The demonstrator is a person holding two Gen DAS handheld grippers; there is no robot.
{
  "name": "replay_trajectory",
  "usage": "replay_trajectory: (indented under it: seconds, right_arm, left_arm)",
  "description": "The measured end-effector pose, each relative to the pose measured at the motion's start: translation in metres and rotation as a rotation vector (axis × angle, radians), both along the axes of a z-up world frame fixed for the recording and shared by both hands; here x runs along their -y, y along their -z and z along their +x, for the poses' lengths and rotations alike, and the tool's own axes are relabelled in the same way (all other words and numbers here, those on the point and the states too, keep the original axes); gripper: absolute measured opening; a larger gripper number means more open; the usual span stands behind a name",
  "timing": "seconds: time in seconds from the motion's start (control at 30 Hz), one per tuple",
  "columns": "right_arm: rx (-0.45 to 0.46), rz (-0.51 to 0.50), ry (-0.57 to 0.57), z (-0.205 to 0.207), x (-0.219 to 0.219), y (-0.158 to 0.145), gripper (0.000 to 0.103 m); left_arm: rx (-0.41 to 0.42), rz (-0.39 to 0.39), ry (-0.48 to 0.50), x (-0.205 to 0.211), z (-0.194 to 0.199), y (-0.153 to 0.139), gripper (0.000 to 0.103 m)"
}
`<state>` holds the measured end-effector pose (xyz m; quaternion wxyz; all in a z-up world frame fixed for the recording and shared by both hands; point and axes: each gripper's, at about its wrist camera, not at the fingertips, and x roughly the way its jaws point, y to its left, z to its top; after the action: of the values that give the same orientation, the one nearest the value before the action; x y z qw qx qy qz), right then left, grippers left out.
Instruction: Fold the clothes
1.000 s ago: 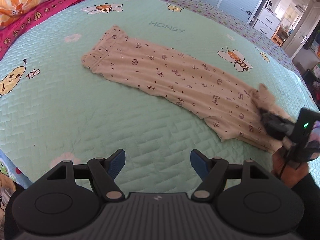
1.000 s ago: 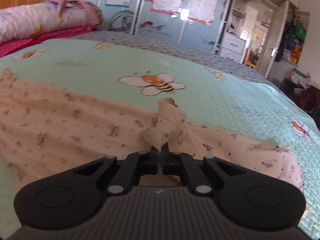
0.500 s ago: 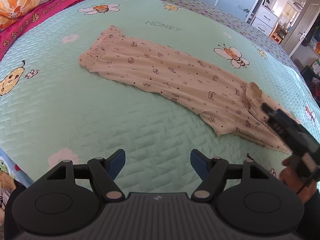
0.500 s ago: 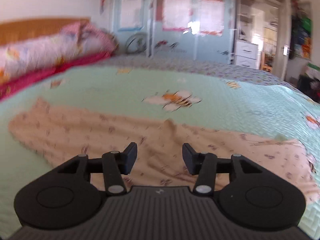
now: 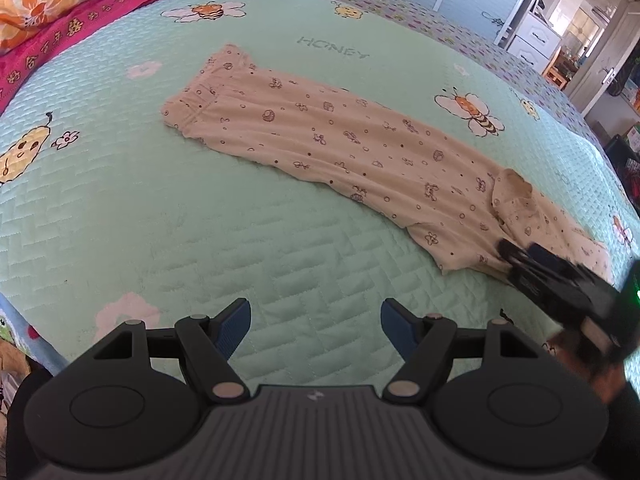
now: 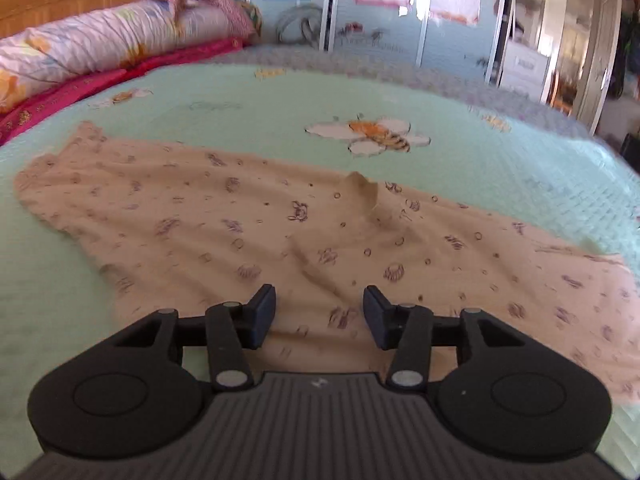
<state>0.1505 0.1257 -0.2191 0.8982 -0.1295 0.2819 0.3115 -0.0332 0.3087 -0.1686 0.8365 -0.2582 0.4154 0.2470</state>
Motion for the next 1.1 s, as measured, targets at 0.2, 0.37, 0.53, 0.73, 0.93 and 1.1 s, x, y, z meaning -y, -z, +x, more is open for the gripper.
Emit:
replay_trajectory:
  seconds: [0.2,0.37,0.53,0.73,0.93,1.1]
  right_arm:
    - [0.008,0.08,0.146,0.035,0.01,-0.021,0.064]
    - [-0.15,0.016,0.029,0.043,-0.005,0.001,0.063]
    - [-0.008,0.143,0.116,0.019,0.022,-0.02,0.062]
    - [-0.073,0.083,0.315,0.09,0.017,-0.006,0.063]
    - [0.044,-0.015,0.082,0.047,-0.015,-0.001,0.062]
    - [0.061,0.134,0.28,0.059,0.033,-0.018,0.062]
  left_arm:
    - [0.016,-0.003,0.011,0.005,-0.001,-0.005,0.075]
    - [0.037,0.009,0.029,0.009,-0.002,-0.011,0.075]
    - [0.013,-0.008,0.034,0.008,0.001,-0.002,0.075]
    - [-0.008,-0.002,0.03,0.008,0.004,0.003,0.075]
    - [-0.026,-0.008,0.029,0.005,0.007,0.01,0.075]
    - [-0.02,-0.017,0.036,0.006,0.006,0.011,0.075]
